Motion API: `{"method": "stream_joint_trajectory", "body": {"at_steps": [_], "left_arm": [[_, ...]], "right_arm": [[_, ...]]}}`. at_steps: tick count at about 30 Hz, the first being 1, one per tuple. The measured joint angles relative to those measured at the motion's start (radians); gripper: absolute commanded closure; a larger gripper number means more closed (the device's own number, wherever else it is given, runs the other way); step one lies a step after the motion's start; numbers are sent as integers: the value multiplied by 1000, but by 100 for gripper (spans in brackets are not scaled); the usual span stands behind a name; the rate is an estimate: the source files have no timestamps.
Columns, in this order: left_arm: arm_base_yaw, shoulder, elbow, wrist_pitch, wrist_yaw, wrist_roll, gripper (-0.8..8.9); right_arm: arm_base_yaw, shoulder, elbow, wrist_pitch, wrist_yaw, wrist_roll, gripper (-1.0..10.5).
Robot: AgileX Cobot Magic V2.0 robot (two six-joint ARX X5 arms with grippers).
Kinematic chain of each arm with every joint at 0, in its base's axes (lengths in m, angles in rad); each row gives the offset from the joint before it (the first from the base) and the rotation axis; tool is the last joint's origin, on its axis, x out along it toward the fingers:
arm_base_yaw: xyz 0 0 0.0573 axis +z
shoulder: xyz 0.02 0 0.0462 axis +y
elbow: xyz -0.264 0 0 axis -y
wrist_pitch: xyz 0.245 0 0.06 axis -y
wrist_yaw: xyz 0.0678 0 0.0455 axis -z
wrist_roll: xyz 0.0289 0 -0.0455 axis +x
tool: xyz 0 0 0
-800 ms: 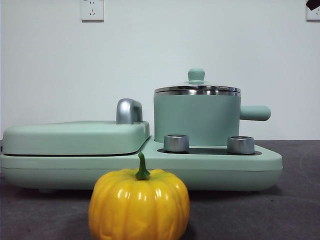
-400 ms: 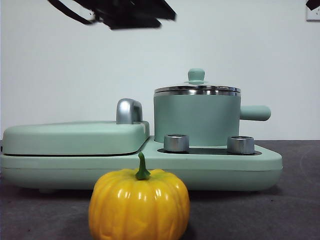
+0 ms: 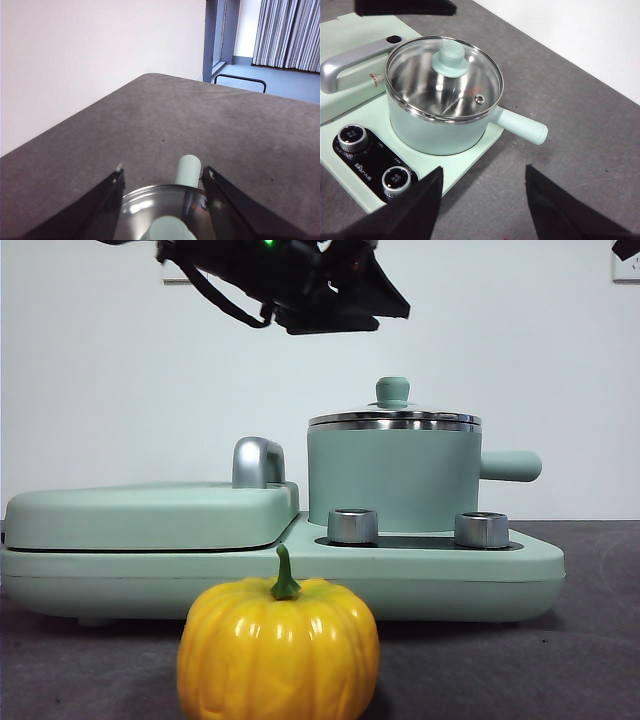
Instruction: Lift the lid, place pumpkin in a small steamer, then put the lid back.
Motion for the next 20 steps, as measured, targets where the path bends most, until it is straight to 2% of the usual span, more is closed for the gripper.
{"method": "stream_joint_trajectory", "body": {"at_steps": [20], "left_arm": [[-1, 111, 12, -55, 0, -10, 559]], "right_arm": [[0, 0, 0, 0, 0, 0, 686]]}}
